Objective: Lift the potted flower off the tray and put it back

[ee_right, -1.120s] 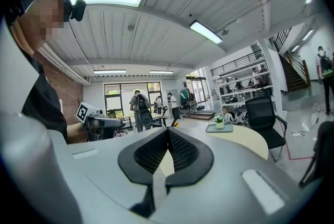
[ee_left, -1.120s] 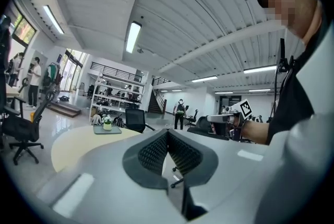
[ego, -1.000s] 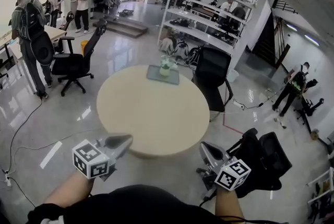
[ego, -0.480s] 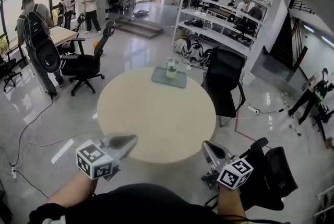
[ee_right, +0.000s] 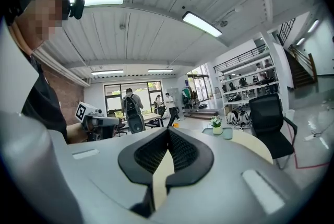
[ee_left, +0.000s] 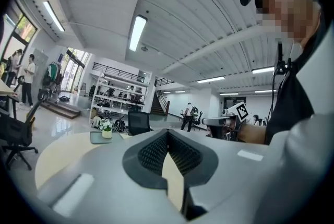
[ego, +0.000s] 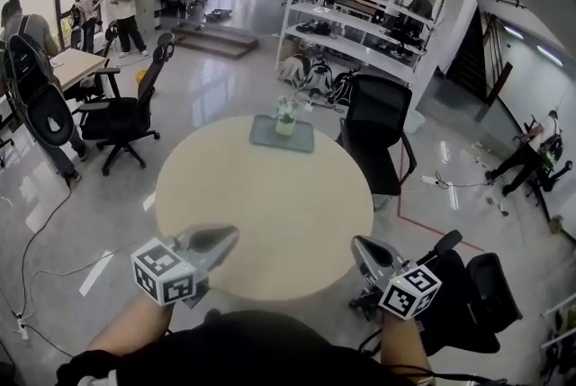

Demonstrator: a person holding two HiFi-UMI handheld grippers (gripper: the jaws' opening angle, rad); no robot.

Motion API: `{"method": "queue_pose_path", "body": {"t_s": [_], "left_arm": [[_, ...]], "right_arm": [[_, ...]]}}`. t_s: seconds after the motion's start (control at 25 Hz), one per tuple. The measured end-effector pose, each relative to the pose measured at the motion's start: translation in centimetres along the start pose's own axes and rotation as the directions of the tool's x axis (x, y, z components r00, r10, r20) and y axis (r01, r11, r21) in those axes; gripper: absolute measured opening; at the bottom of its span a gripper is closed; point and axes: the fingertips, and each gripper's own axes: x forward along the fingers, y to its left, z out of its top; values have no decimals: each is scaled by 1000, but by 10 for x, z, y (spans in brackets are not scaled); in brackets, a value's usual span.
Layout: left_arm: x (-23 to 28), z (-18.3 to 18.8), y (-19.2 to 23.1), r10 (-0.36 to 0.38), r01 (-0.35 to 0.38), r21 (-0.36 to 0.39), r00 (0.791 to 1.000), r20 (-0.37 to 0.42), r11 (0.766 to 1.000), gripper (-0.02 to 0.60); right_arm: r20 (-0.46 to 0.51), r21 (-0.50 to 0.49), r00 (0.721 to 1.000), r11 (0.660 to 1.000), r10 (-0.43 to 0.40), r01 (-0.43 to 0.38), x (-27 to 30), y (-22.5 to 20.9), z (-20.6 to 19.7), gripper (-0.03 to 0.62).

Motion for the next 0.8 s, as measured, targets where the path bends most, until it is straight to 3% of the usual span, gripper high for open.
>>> {"method": "queue_pose_path", "body": {"t_s": [0.32, 0.48, 0.8], "left_arm": [[6, 49, 120, -70, 69, 24, 997, 27, 997, 0], [8, 45, 170, -76, 75, 15, 997, 22, 997, 0], [49, 39, 206, -65, 65, -22, 998, -5, 998, 0]], "right_arm": [[17, -24, 996, 996, -84, 84, 102, 8, 40, 14], [6, -30, 995, 995, -95, 95, 146, 5, 37, 14], [-43, -21, 994, 995, -97, 96, 180, -35, 42, 14]]}}
